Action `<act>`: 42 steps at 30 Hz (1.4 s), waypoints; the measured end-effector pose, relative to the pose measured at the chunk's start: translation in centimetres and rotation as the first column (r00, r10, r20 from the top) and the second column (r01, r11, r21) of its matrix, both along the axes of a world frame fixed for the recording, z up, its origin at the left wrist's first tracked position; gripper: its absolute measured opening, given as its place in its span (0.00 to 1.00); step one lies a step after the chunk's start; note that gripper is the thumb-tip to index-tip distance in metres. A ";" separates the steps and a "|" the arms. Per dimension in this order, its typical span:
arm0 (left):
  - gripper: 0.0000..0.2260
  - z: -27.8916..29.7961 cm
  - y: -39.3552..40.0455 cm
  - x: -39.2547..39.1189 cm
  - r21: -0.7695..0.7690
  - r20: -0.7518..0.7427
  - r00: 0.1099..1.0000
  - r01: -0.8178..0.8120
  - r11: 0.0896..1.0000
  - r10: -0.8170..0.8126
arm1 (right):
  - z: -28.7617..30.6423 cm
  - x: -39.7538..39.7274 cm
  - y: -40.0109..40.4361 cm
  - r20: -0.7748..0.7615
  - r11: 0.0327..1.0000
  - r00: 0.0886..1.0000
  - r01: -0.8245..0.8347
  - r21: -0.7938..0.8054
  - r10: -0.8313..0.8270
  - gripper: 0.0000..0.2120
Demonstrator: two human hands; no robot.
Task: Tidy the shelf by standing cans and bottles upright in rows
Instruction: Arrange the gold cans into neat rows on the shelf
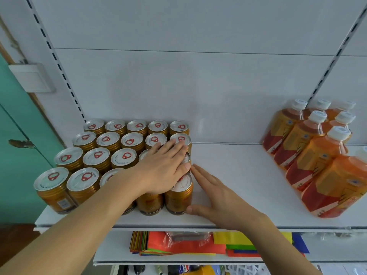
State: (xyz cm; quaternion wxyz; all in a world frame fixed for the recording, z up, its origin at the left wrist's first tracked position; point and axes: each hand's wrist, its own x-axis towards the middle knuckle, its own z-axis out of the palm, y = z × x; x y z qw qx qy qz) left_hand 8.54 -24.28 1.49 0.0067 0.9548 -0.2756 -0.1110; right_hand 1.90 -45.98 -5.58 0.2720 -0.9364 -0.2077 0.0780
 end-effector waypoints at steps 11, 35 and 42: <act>0.37 0.5 -0.3 0.9 -0.009 -0.012 0.996 -0.085 0.996 0.084 | 1.5 5.4 -1.8 -0.094 0.998 0.994 -0.057 0.004 0.057 0.66; 0.37 -0.2 -0.4 1.1 0.021 -0.006 0.997 -0.081 0.997 0.081 | 0.8 6.7 -1.4 -0.090 0.980 0.978 -0.193 -0.054 0.188 0.62; 0.36 -0.5 -0.3 1.3 0.022 -0.001 0.997 -0.080 0.997 0.080 | 0.8 6.7 -1.3 -0.076 0.980 0.980 -0.191 -0.053 0.187 0.62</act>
